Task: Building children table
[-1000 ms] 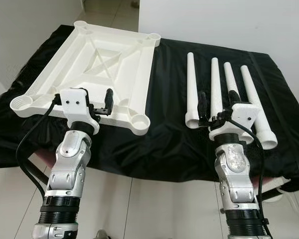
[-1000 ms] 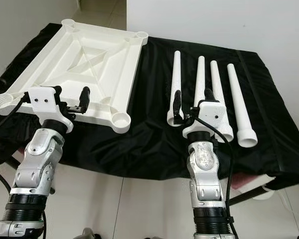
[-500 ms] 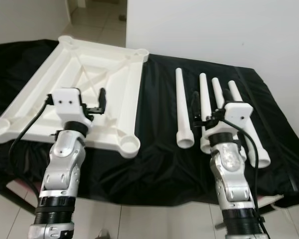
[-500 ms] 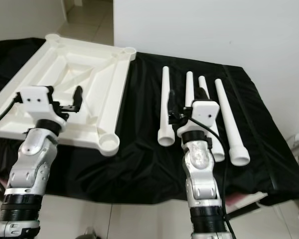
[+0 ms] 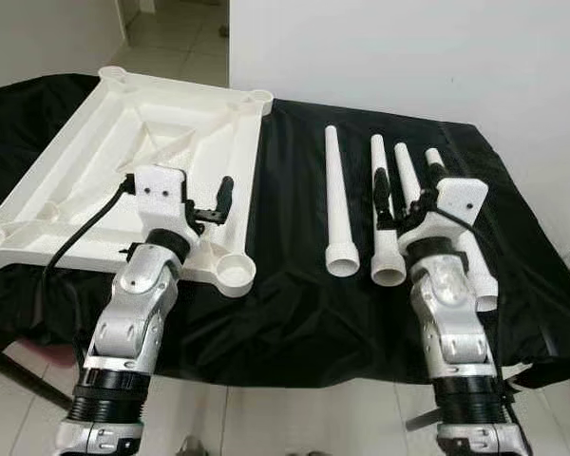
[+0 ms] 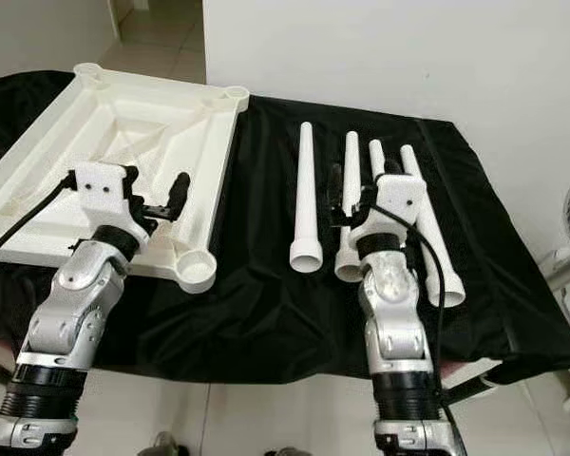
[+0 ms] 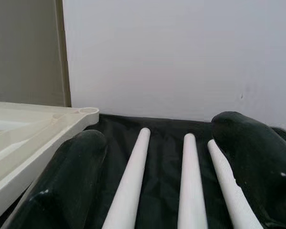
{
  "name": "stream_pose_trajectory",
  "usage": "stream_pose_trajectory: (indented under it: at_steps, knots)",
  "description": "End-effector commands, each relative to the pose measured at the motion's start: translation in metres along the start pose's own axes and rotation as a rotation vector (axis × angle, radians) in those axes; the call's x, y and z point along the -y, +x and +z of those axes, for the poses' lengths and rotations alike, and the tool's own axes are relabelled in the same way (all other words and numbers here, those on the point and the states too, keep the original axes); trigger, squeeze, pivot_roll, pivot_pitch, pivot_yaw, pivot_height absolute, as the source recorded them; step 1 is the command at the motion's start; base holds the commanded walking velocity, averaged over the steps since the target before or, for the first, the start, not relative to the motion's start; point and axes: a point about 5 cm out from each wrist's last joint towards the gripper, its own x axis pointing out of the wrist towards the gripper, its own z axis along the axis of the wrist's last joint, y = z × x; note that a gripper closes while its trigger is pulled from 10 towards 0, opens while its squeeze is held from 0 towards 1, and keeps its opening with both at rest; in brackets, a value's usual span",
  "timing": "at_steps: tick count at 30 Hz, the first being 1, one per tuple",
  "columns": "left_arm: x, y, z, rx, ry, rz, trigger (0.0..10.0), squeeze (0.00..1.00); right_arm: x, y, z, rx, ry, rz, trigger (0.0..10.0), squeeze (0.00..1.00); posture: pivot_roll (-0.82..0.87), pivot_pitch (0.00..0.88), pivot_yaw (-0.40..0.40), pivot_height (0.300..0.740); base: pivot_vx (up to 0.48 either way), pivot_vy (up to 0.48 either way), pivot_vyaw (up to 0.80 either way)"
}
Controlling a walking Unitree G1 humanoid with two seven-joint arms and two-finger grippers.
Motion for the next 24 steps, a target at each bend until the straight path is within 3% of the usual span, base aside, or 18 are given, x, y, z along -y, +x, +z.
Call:
stream_pose_trajectory:
  at_steps: [1, 9, 12, 17, 21, 24]
  knots:
    - [0.02, 0.001, 0.004, -0.011, -0.019, -0.241, 10.0, 0.0, 0.007, 0.003, -0.005, -0.059, 0.032, -0.019, 10.0, 0.0, 0.07, 0.147, -0.079, 0.74, 0.0, 0.0, 0.0]
    - [0.036, -0.001, 0.014, -0.02, -0.062, -0.332, 10.0, 0.0, 0.004, 0.012, -0.008, -0.143, 0.089, -0.04, 10.0, 0.0, 0.06, 0.183, -0.065, 0.74, 0.0, 0.0, 0.0]
    - [0.053, -0.014, 0.018, -0.033, -0.064, -0.459, 10.0, 0.0, -0.002, 0.025, -0.009, -0.213, 0.123, -0.026, 10.0, 0.0, 0.07, 0.215, -0.067, 0.74, 0.0, 0.0, 0.0]
    - [0.057, -0.018, 0.021, -0.04, -0.078, -0.496, 10.0, 0.0, -0.003, 0.03, -0.009, -0.24, 0.141, -0.01, 10.0, 0.0, 0.08, 0.228, -0.07, 0.74, 0.0, 0.0, 0.0]
    - [0.063, -0.026, 0.029, -0.07, -0.066, -0.606, 10.0, 0.0, -0.016, 0.04, -0.015, -0.342, 0.112, 0.076, 10.0, 0.0, 0.09, 0.25, -0.079, 0.74, 0.0, 0.0, 0.0]
    - [0.066, -0.029, 0.032, -0.073, -0.057, -0.627, 10.0, 0.0, -0.02, 0.041, -0.017, -0.379, 0.091, 0.098, 10.0, 0.0, 0.09, 0.254, -0.081, 0.74, 0.0, 0.0, 0.0]
